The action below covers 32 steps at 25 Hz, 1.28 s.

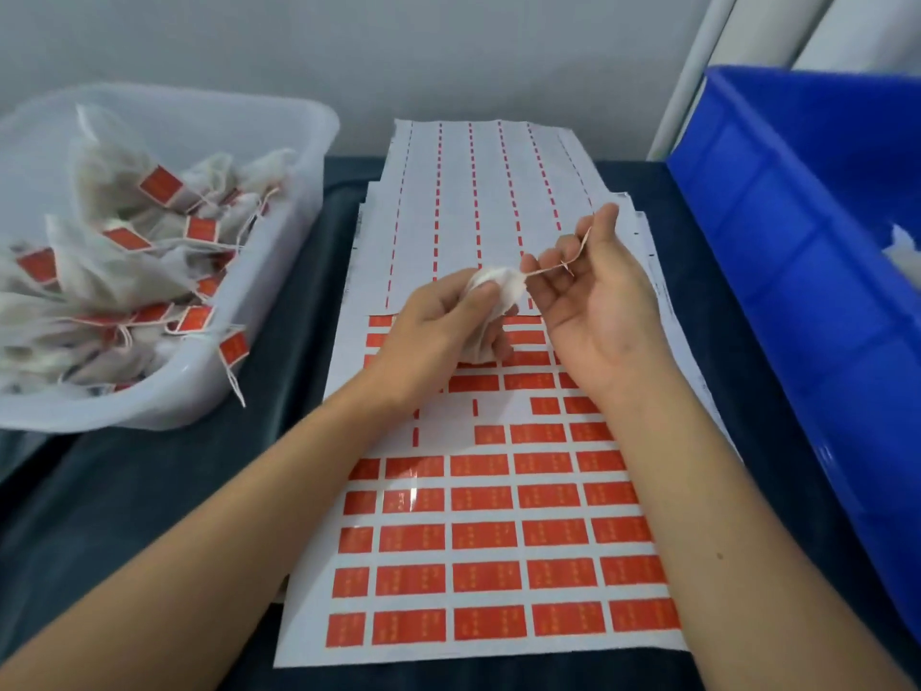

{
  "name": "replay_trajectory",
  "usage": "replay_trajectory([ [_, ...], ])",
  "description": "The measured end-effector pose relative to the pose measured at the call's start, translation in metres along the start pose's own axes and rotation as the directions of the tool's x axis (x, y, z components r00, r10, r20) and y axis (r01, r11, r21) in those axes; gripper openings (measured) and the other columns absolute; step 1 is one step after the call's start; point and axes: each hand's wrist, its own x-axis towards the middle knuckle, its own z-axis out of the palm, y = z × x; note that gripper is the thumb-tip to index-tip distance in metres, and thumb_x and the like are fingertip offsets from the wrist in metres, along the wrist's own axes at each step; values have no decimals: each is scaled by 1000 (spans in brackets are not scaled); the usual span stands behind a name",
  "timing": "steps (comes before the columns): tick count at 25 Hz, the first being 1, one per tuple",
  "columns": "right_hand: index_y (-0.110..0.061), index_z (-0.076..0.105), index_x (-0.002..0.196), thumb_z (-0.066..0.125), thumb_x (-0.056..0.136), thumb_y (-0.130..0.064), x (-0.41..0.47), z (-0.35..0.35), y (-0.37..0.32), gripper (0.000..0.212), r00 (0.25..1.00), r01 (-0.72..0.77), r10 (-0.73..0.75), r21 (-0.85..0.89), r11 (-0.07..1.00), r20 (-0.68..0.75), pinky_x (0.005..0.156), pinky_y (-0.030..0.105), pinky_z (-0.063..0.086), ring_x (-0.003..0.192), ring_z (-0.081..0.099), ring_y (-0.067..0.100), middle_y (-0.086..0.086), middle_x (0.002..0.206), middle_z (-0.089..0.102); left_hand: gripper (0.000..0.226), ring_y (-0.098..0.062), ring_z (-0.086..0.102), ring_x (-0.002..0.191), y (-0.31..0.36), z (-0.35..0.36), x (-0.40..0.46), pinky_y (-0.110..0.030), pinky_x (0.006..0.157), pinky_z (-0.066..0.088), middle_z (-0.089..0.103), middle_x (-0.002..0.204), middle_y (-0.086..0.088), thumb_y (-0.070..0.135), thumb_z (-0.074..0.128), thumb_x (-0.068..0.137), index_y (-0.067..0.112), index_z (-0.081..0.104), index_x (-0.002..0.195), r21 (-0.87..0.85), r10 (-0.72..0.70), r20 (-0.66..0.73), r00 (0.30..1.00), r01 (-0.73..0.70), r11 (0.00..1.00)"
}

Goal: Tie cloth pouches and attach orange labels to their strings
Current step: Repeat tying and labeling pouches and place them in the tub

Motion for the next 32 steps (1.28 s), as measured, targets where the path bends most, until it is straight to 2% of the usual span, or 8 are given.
replay_trajectory([
  [6,-14,67,91,56,101,-41,-1,-1,-4,30,998,-3,2,-18,1000,-69,64,29,57,56,55,10,-1,65,55,42,-25,70,79,-7,-1,0,-22,77,59,68,81,-10,38,45,112,10,60,85,87,6,73,997,-12,996],
  [10,-15,68,82,56,101,-39,1,-6,-13,33,991,55,-60,-40,998,-124,57,27,55,53,53,10,0,63,54,48,-20,68,80,-8,1,-2,-19,77,56,68,81,-2,59,44,105,21,60,81,190,14,136,991,-40,981],
  [15,-15,71,84,59,99,-40,0,-10,-15,31,974,69,-95,-130,989,-205,62,30,58,57,62,11,1,65,61,50,-14,69,88,-5,-4,-6,-27,84,57,70,93,7,58,35,101,20,66,95,208,-55,158,986,21,978],
  [21,-15,71,89,58,100,-40,0,-6,-11,30,964,56,-86,-126,990,-250,68,32,61,62,68,13,1,66,64,43,-28,68,94,-1,-13,-4,-42,95,53,70,94,-8,42,44,103,7,66,91,-9,-72,273,959,78,997],
  [24,-16,70,85,56,101,-39,-1,-5,-8,32,971,52,-74,-99,994,-228,68,32,61,62,68,13,1,65,63,40,-32,67,98,-3,-18,-4,-45,101,53,70,95,-9,36,43,107,13,68,87,-193,-28,293,956,88,977],
  [28,-16,68,86,53,103,-38,-8,0,-1,32,980,116,-159,-305,945,-118,73,36,62,66,70,16,0,67,62,32,-25,63,99,-2,-15,0,-43,102,53,64,90,-1,38,44,108,23,71,103,-659,8,255,967,167,733],
  [30,-15,66,90,53,104,-38,-14,4,2,30,977,185,-215,-462,867,-12,74,37,63,63,67,16,0,66,60,30,-20,64,101,-3,-16,3,-43,103,54,65,91,3,44,45,109,32,71,119,-750,-28,185,982,160,642],
  [32,-17,64,89,52,105,-35,-20,9,4,27,948,312,-271,-637,705,164,71,33,63,60,68,16,-2,64,62,30,-18,64,99,-5,-17,4,-45,103,53,65,93,3,49,48,108,38,71,125,-781,-72,123,990,141,608],
])
